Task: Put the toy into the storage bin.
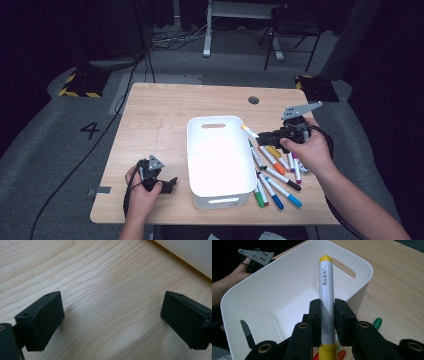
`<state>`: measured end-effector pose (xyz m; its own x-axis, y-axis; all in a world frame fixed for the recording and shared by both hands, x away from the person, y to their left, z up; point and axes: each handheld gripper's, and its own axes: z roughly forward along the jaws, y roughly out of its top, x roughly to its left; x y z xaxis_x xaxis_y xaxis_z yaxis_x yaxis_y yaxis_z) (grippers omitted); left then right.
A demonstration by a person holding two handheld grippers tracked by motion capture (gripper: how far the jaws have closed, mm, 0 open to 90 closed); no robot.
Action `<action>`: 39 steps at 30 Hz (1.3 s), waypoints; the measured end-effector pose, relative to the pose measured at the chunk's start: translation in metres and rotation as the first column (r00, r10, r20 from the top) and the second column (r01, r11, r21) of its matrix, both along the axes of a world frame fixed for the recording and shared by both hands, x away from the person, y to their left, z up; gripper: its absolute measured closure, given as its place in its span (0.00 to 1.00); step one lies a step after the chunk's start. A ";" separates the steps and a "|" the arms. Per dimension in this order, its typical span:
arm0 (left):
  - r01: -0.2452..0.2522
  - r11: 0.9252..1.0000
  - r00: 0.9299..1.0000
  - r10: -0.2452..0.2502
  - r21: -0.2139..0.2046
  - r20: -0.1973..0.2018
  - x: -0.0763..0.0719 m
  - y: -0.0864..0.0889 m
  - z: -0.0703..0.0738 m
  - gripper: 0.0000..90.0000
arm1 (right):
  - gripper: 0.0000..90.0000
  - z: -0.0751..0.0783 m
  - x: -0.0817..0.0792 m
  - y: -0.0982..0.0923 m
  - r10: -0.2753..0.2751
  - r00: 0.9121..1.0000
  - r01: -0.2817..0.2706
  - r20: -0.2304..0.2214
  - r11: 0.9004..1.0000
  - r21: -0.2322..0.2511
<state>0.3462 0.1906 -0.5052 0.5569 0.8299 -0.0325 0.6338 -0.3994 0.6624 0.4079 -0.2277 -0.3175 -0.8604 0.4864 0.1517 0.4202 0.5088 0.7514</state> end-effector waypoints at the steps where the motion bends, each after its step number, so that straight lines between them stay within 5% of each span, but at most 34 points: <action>1: -0.001 1.000 1.000 0.001 0.006 0.002 0.001 0.000 0.000 0.03 | 0.85 0.000 -0.001 0.002 -0.001 1.000 0.001 -0.008 1.000 0.005; 17: -0.005 1.000 1.000 0.005 0.012 -0.003 0.003 -0.002 0.000 0.00 | 0.85 -0.001 -0.011 0.053 0.115 0.993 -0.115 -0.020 0.993 0.012; 39: -0.006 1.000 1.000 0.006 0.012 -0.003 0.003 -0.002 0.000 0.00 | 0.85 -0.029 -0.016 0.072 0.161 0.985 -0.162 -0.060 0.987 0.003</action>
